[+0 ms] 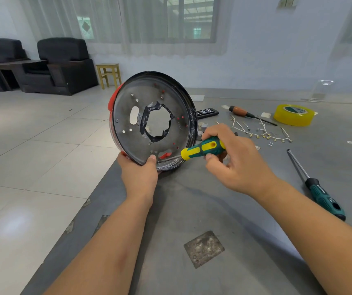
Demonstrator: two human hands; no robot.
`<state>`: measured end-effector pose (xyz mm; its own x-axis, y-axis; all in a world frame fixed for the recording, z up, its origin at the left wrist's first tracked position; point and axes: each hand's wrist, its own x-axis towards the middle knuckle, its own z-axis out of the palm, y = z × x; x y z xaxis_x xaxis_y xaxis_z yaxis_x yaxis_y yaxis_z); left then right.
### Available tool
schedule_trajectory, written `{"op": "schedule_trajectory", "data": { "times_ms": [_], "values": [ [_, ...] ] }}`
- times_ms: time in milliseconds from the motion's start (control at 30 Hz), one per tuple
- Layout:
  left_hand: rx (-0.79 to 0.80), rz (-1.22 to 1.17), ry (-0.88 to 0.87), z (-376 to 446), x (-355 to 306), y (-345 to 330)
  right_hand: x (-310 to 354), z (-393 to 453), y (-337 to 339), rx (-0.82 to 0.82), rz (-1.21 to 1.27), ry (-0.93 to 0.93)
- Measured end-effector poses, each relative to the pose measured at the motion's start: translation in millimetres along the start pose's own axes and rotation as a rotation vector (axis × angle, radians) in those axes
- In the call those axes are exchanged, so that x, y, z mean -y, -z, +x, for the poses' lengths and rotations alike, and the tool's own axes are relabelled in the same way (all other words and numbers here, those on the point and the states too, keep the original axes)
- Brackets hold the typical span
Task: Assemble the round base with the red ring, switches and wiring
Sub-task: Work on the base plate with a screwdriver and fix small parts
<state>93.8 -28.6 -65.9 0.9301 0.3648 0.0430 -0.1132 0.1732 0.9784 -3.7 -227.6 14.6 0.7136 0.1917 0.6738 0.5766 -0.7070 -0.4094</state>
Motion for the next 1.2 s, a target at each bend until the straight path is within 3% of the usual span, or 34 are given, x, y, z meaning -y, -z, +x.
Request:
{"op": "schedule_trajectory", "data": {
  "times_ms": [167,367,600,767,867,967,1200],
  "values": [
    [-0.011,-0.059,0.029,-1,-2,-1,-14,-3,-5,-0.078,0.191,-0.210],
    [-0.033,-0.183,0.064,-2,-8,-1,-46,-9,0,-0.328,0.684,-0.579],
    [-0.070,-0.409,0.104,-6,-15,2,-76,-21,1,-0.563,0.710,-0.820],
    [-0.032,-0.439,0.138,-8,-19,3,-86,-24,-9,-0.324,0.341,-0.846],
    [0.007,-0.403,0.144,-10,-21,3,-87,-27,-11,-0.119,0.015,-0.777],
    [0.035,-0.381,0.146,-12,-22,4,-86,-29,-12,0.048,-0.144,-0.720],
    [0.079,-0.355,0.184,-10,-24,7,-80,-29,-10,0.222,-0.439,-0.633]
  ]
}}
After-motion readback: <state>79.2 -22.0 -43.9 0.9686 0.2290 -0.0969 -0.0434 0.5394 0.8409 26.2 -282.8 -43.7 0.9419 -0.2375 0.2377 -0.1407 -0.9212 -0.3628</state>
